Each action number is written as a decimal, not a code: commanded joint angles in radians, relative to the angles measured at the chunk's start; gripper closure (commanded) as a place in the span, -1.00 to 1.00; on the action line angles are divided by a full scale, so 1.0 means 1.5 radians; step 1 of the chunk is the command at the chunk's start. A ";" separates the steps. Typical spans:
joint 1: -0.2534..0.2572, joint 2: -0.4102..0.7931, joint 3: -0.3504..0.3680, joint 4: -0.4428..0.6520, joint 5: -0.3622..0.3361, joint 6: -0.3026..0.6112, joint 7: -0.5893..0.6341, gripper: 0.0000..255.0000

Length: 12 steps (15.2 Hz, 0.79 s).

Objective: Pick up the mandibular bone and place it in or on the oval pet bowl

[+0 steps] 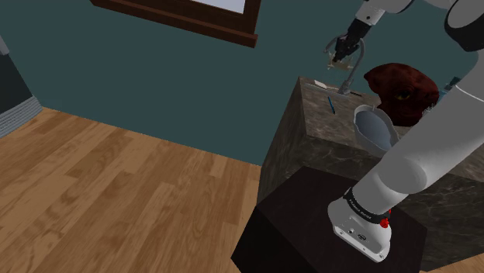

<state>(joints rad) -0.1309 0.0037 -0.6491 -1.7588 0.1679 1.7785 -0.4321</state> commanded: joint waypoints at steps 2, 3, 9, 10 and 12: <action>0.002 -0.061 0.003 -0.052 -0.038 0.005 0.012 1.00; 0.000 -0.092 0.006 -0.080 -0.056 0.009 0.019 1.00; -0.037 -0.263 0.033 -0.221 -0.150 0.005 0.048 1.00; -0.046 -0.290 0.038 -0.241 -0.163 0.001 0.051 1.00; -0.066 -0.342 0.047 -0.279 -0.186 -0.010 0.054 1.00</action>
<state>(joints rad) -0.2160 -0.4726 -0.5832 -2.1493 -0.0930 1.7699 -0.3507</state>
